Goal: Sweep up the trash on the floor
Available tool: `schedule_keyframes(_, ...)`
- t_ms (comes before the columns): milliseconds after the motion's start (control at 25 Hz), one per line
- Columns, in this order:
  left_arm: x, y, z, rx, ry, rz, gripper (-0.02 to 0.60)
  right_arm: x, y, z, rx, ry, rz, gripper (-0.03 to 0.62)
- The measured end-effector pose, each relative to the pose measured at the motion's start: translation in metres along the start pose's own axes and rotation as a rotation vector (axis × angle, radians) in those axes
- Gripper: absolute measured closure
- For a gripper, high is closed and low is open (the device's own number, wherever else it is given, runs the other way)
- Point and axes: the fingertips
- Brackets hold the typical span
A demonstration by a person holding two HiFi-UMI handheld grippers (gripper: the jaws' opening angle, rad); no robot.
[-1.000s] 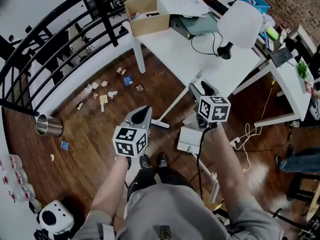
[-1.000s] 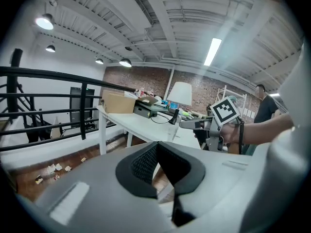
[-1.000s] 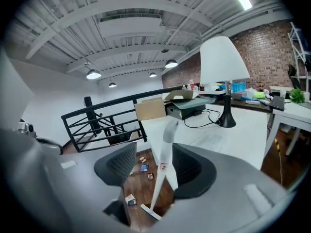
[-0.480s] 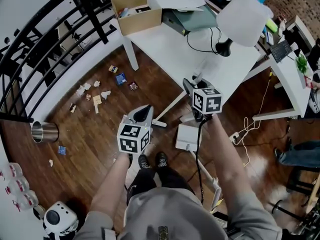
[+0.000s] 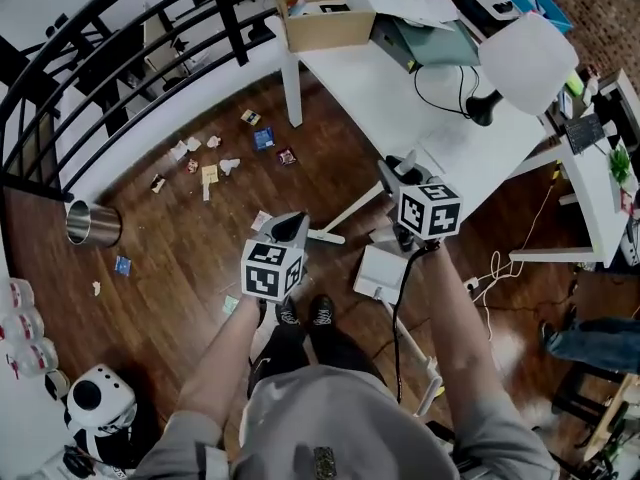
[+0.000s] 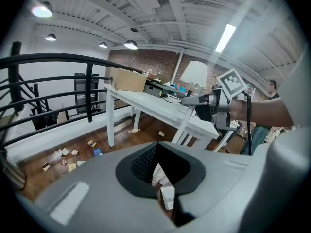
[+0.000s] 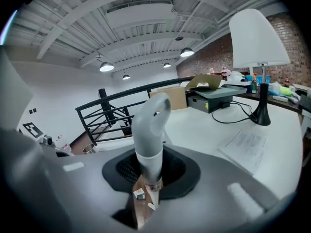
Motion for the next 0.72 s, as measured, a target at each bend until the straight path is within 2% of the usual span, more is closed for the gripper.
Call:
schedule_keyframes(160,-0.008,-0.017,-0.022,-0.002,-0.037,0.039,0.574,-0.045,-0.001,0.0,-0.016,-0.049,0.065,0.528)
schedule_keyframes(400,-0.017,-0.062,-0.055,0.032,-0.093,0.107,0.574,-0.124,-0.015,0.0,-0.035,-0.186,0.152,0.526)
schedule_keyframes(560,-0.037,-0.109,-0.097,0.061,-0.145,0.171,0.574,-0.191,-0.014,-0.007,-0.062,-0.249,0.216,0.528)
schedule_keyframes(720,-0.069,-0.163,-0.146,0.101,-0.241,0.243,0.574,-0.264,-0.008,-0.021,-0.104,-0.307,0.293,0.528)
Point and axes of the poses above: the fingertips, and each gripper's own axes: y forward along the fingers, x to its right, z out of its top, and after that the axes turned 13 degrees about -x, right-handed
